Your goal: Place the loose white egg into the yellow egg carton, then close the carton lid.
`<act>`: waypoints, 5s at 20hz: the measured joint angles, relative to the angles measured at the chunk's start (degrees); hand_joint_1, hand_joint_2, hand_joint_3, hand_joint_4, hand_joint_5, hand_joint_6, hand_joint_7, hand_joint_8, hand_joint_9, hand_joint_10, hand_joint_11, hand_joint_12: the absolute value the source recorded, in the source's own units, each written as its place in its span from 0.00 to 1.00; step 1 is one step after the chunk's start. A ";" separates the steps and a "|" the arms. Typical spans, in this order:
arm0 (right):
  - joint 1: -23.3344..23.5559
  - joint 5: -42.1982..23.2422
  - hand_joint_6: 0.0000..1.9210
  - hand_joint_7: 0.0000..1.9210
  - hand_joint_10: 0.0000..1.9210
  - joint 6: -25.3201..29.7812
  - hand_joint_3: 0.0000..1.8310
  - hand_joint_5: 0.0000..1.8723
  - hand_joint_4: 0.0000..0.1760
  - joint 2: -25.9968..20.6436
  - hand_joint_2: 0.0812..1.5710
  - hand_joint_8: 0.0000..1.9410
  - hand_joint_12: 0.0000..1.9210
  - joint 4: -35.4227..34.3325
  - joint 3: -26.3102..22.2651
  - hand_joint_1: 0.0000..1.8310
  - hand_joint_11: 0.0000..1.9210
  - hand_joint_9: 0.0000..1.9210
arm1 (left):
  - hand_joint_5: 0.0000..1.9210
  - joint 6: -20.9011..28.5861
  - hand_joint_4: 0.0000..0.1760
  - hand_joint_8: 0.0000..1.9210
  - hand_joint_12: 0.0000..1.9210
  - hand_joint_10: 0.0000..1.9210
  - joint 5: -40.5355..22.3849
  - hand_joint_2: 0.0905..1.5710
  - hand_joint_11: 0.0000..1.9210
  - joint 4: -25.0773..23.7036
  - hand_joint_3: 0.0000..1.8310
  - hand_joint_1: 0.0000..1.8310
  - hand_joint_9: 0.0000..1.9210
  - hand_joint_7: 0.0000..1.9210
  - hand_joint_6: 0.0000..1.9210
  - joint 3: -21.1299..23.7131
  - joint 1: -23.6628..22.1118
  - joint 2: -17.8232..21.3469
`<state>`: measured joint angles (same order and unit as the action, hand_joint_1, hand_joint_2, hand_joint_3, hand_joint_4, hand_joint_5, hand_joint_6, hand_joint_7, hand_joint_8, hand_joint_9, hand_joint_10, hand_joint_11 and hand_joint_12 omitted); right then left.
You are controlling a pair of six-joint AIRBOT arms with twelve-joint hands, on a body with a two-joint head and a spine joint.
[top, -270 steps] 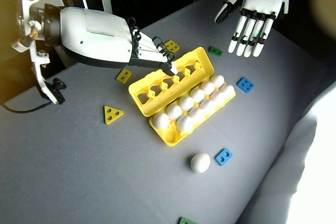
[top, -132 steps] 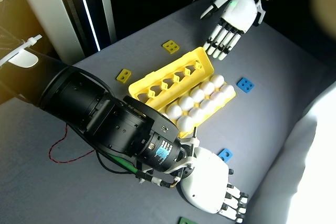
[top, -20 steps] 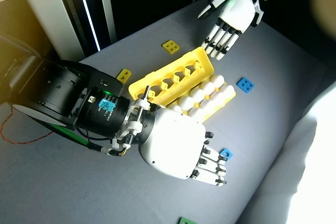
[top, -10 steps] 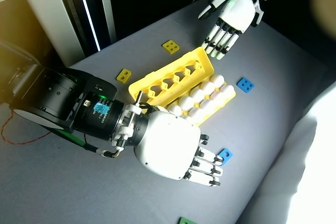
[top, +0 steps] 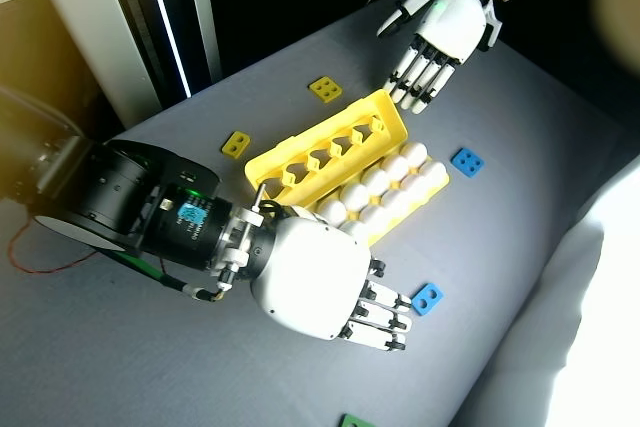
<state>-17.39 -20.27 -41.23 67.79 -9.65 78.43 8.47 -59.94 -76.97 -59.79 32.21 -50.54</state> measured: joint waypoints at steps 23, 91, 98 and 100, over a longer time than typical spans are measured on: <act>0.00 2.73 0.15 0.21 0.00 3.50 0.00 0.73 0.34 0.76 0.60 0.00 0.30 -0.22 0.28 0.62 0.00 0.15 | 0.28 0.02 0.00 0.00 0.37 0.00 0.00 0.81 0.00 -0.11 0.00 0.00 0.22 0.26 0.00 0.46 -0.20 0.07; 10.71 -4.70 0.00 0.12 0.00 61.99 0.01 0.12 0.00 -29.22 0.80 0.00 0.32 85.09 -20.57 0.00 0.00 0.11 | 0.29 -3.13 0.00 0.00 0.42 0.00 6.91 0.81 0.00 4.63 0.00 0.00 0.25 0.29 0.00 4.24 0.94 -1.81; 10.71 -4.11 0.00 0.14 0.00 63.10 0.02 0.16 0.00 -29.35 0.93 0.00 0.34 85.13 -20.57 0.00 0.00 0.12 | 0.25 -3.50 0.00 0.00 0.35 0.00 8.07 0.81 0.00 4.39 0.00 0.00 0.20 0.24 0.00 5.66 0.92 -1.99; 10.71 -3.93 0.00 0.14 0.00 63.10 0.01 0.16 0.00 -29.35 0.96 0.00 0.34 85.11 -20.57 0.00 0.00 0.12 | 0.24 -3.50 0.00 0.00 0.35 0.00 8.07 0.81 0.00 4.39 0.00 0.00 0.20 0.23 0.00 6.23 0.85 -2.03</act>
<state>-6.68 -24.21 21.87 38.44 75.46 57.87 4.97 -51.88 -72.58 -53.56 33.06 -52.58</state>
